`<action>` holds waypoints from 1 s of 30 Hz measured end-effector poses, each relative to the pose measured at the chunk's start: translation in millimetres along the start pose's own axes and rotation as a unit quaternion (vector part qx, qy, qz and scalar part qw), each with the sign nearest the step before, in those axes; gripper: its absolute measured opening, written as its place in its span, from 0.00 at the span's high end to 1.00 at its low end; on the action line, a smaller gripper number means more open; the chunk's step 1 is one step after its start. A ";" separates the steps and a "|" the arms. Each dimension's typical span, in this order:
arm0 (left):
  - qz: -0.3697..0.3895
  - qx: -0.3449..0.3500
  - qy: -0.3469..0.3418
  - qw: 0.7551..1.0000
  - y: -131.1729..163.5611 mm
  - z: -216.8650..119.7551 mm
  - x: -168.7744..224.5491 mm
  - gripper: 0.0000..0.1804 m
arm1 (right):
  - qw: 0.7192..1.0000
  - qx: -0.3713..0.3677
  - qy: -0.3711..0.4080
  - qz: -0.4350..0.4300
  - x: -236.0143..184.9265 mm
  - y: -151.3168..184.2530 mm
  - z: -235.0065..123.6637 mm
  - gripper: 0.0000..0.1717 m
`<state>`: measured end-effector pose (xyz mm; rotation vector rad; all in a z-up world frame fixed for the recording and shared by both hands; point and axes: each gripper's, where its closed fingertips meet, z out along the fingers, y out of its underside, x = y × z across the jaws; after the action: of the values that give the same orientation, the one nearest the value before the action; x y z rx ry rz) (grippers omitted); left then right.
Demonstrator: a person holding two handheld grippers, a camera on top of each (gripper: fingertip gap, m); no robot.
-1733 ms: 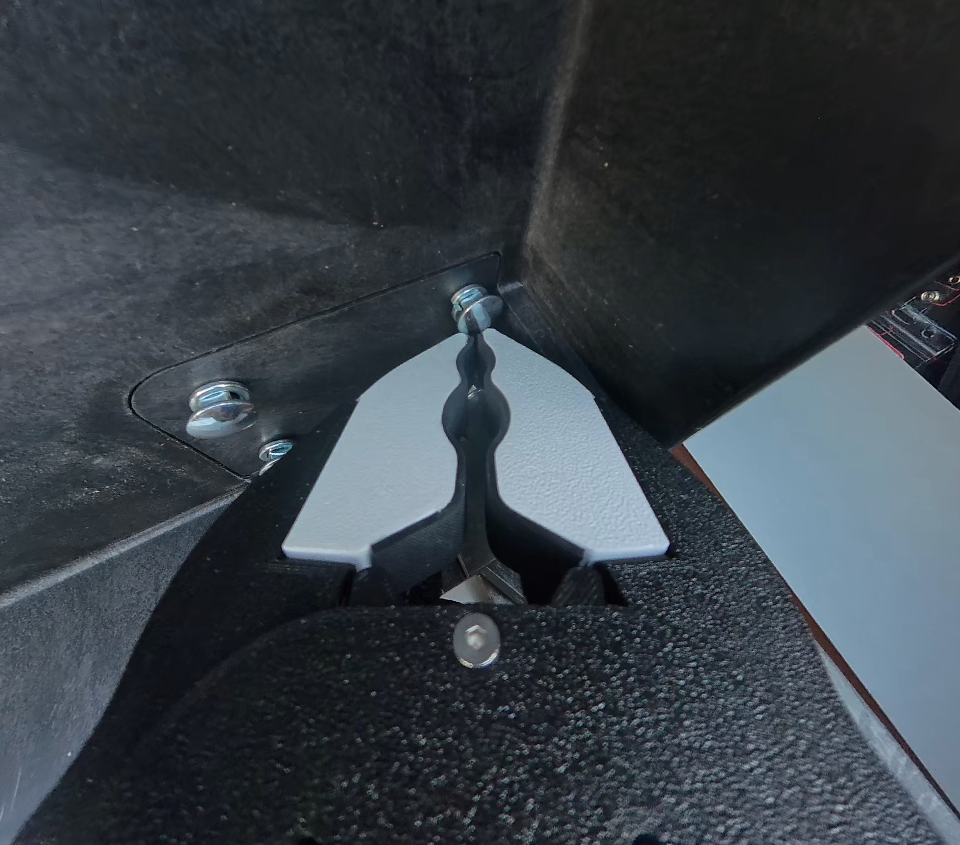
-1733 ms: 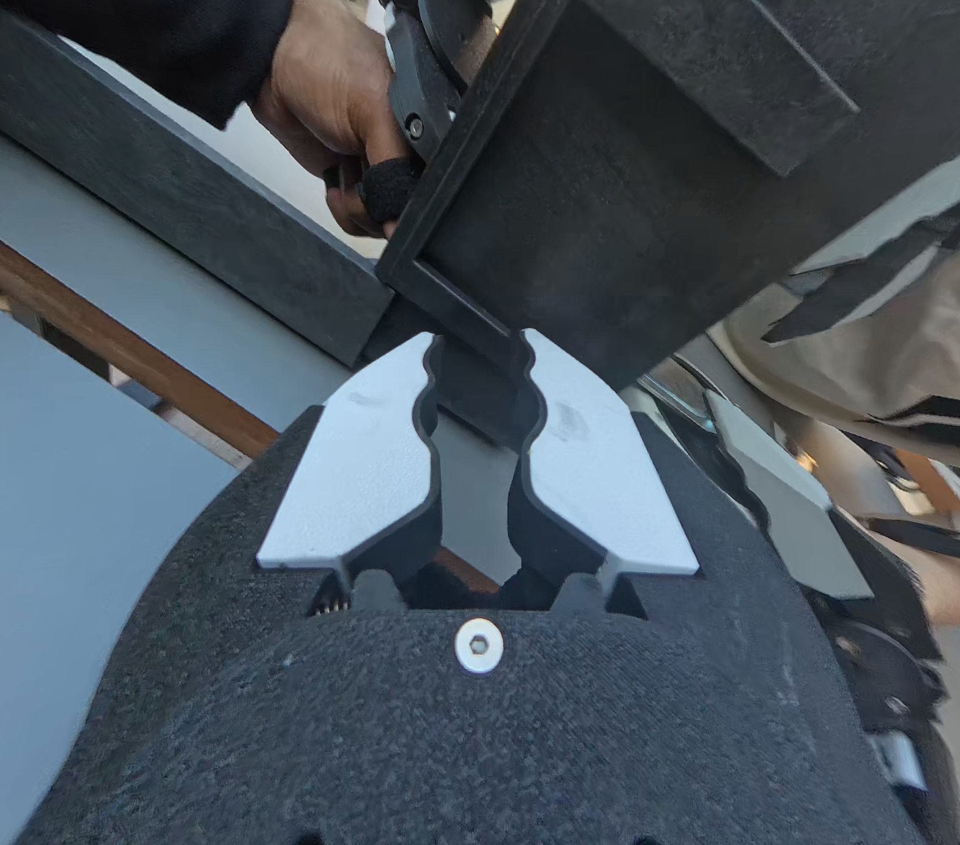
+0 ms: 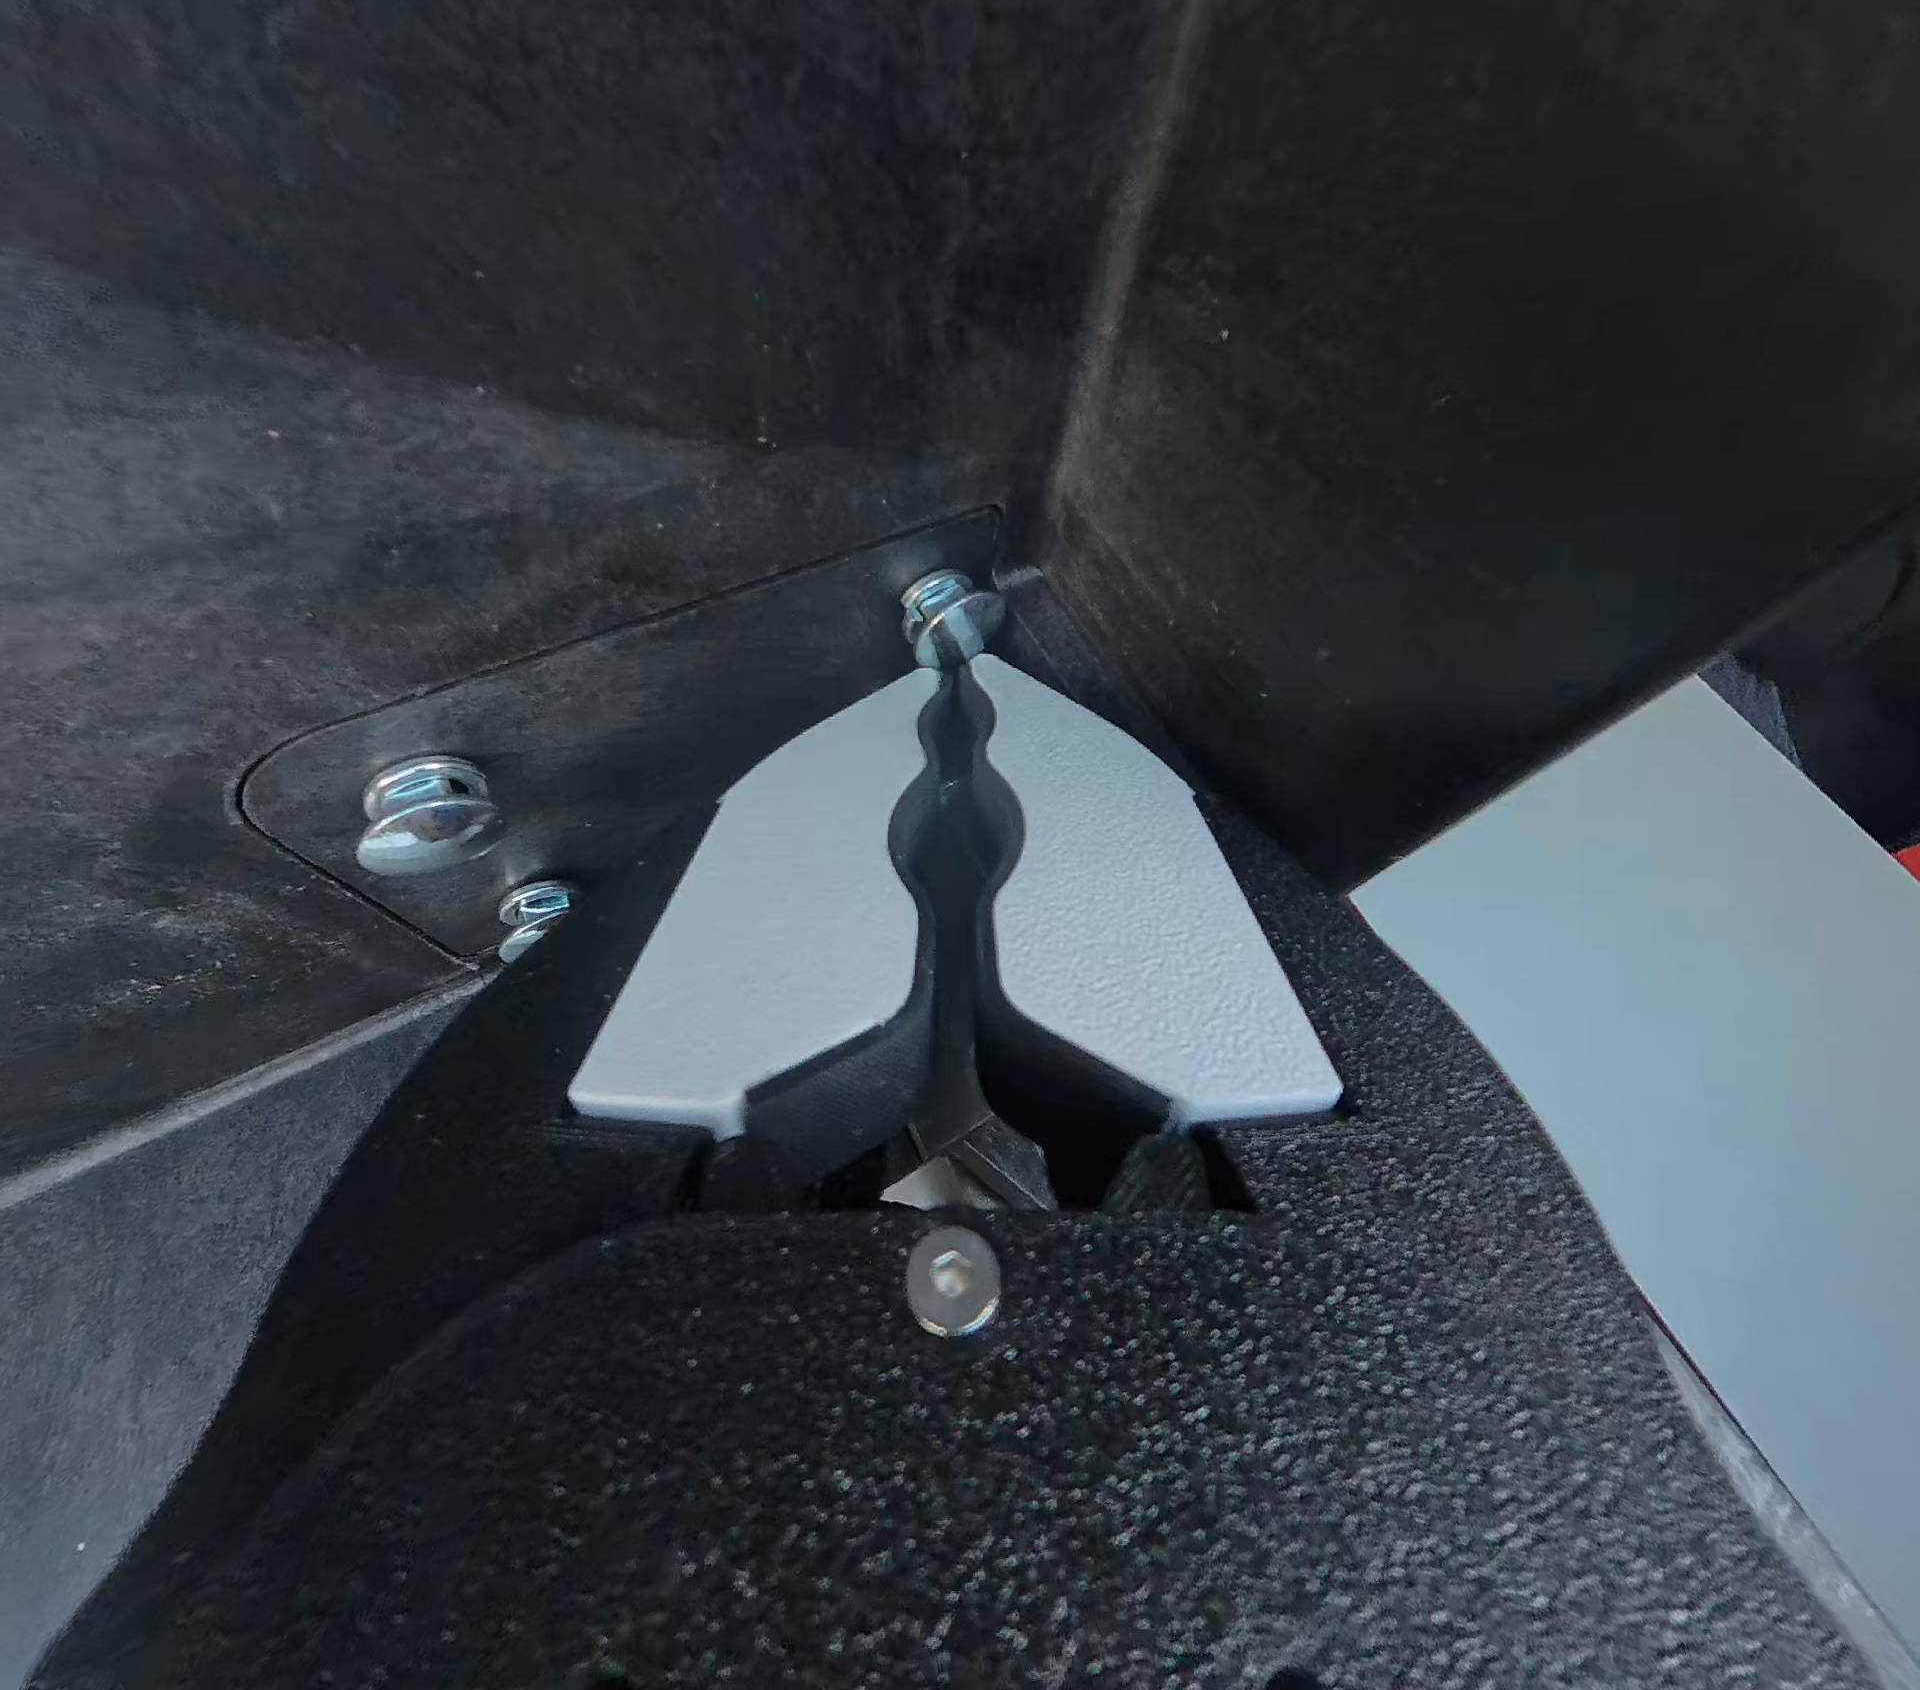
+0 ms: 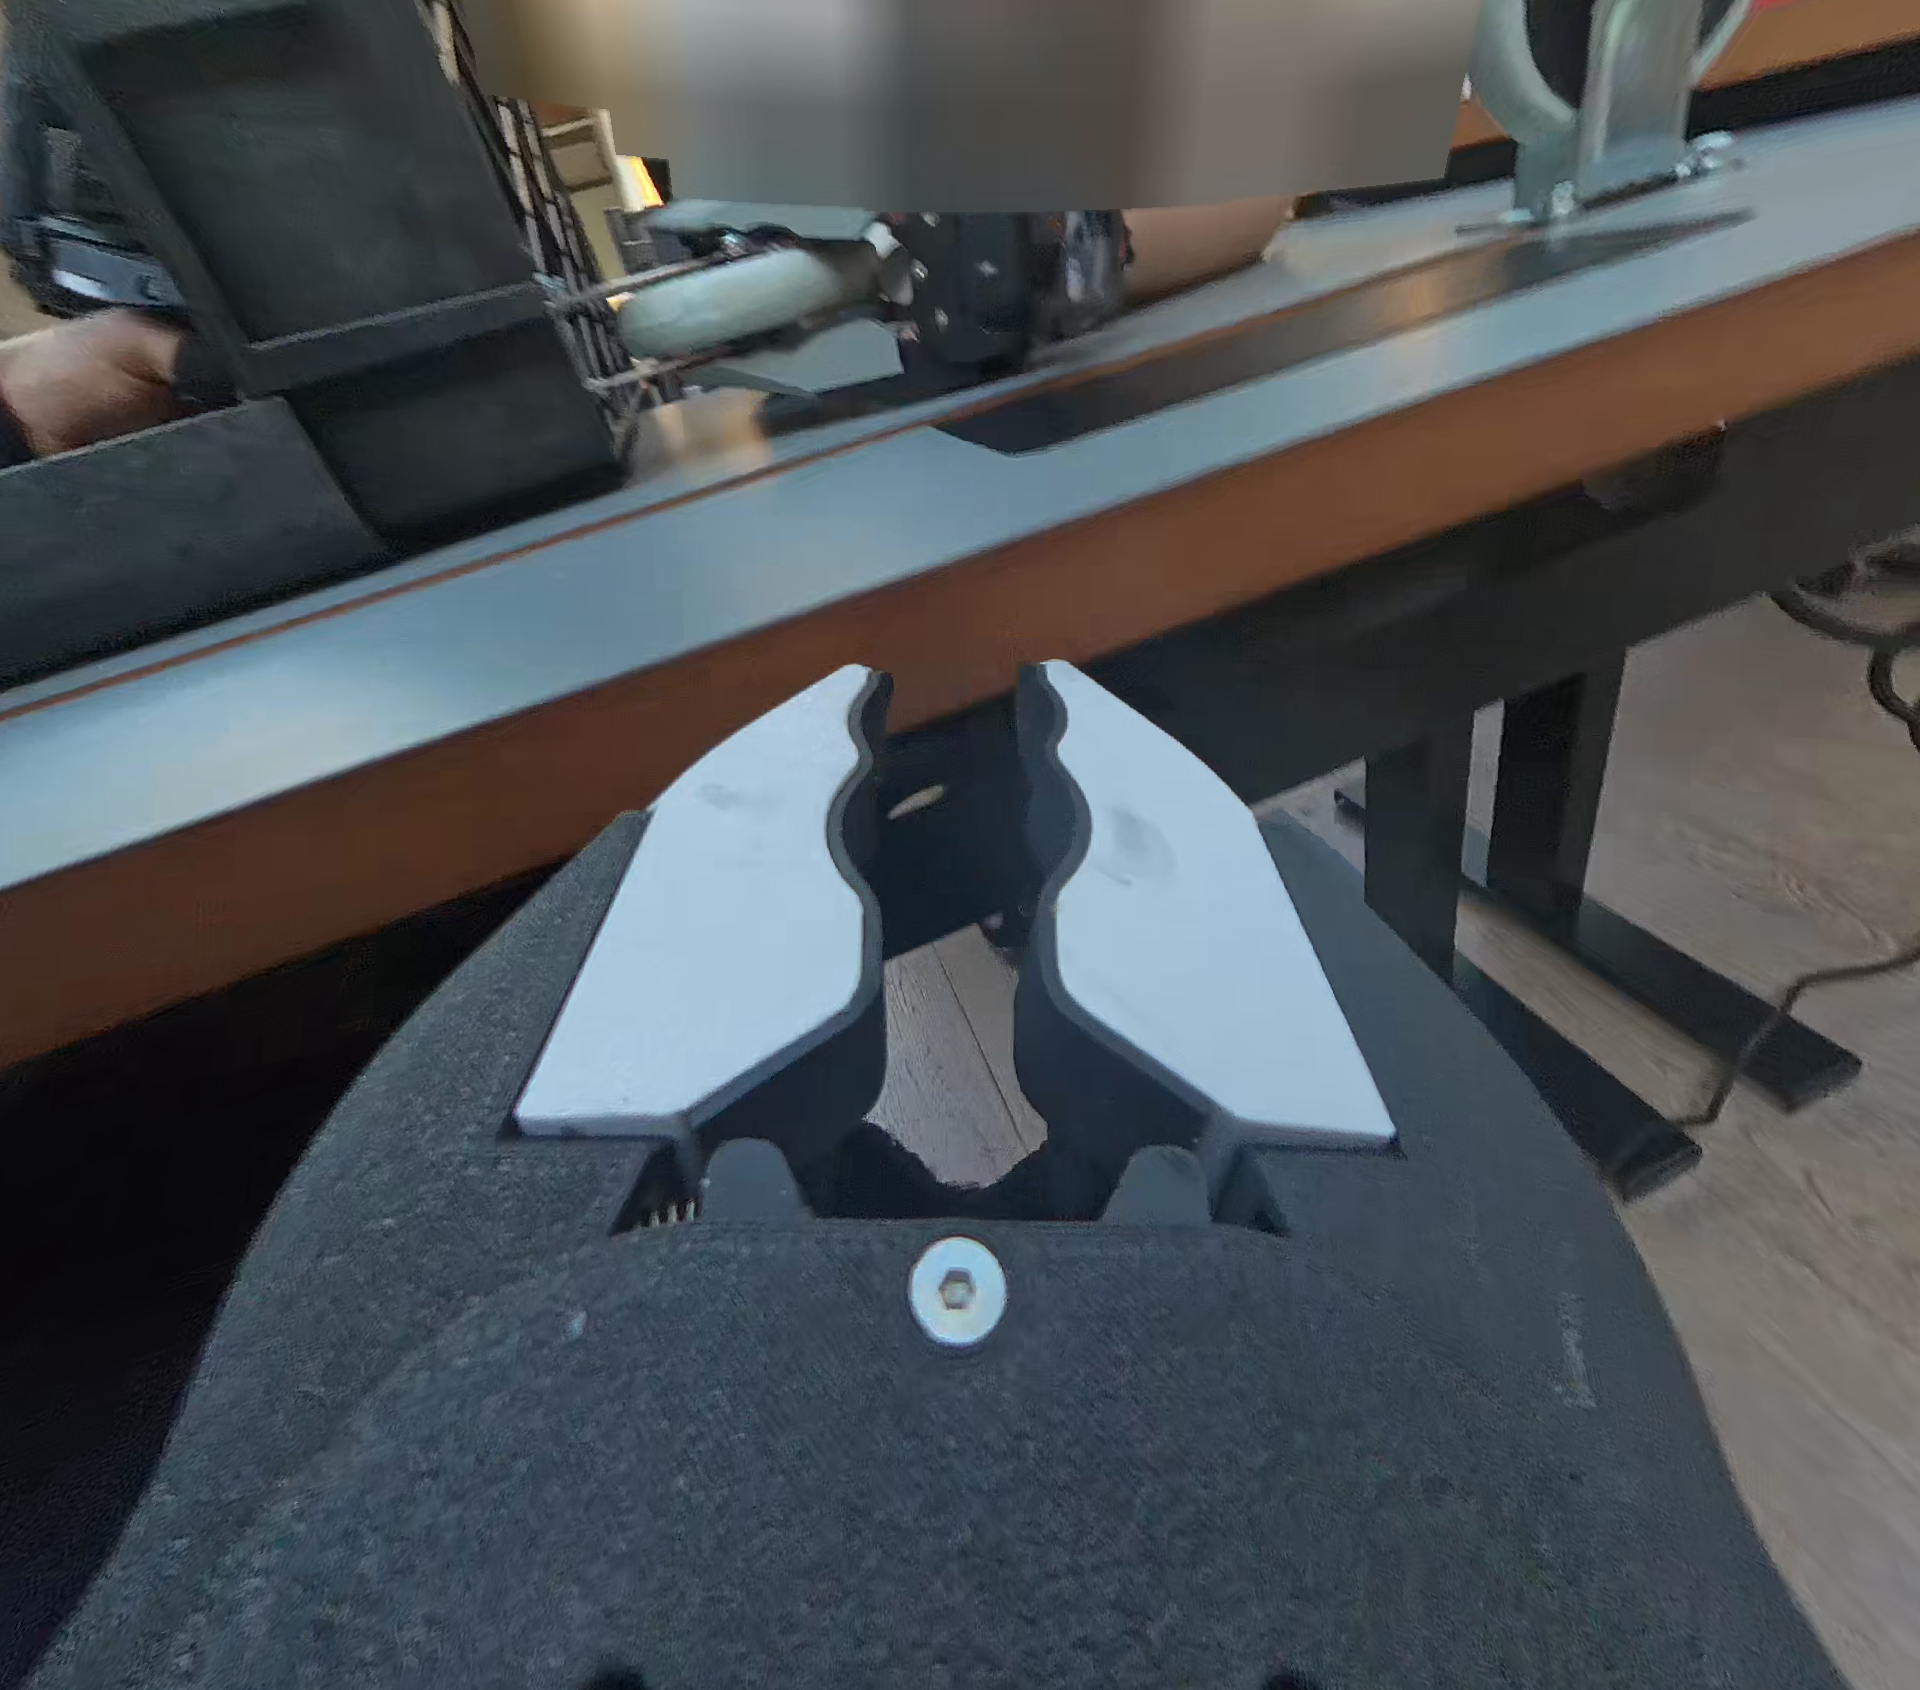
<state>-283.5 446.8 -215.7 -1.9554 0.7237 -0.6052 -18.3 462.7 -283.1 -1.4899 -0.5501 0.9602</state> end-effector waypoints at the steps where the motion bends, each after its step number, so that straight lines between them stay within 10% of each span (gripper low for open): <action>1: -0.001 0.000 0.001 1.000 -0.1 0.1 0.0 1.00 | 1.000 -0.010 0.018 0.019 8.1 13.5 2.3 0.86; 16: -0.001 -0.001 0.005 1.000 -0.3 0.2 0.2 1.00 | 0.939 0.042 0.076 0.334 39.7 177.0 42.7 0.86; 30: -0.002 0.008 0.012 1.000 -0.3 0.1 0.5 1.00 | 0.962 0.012 -0.029 0.271 24.5 169.2 66.0 0.84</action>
<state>-283.0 446.6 -215.3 -1.9387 0.7283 -0.6362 -91.3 491.7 -448.7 -1.6292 -0.1646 1.4296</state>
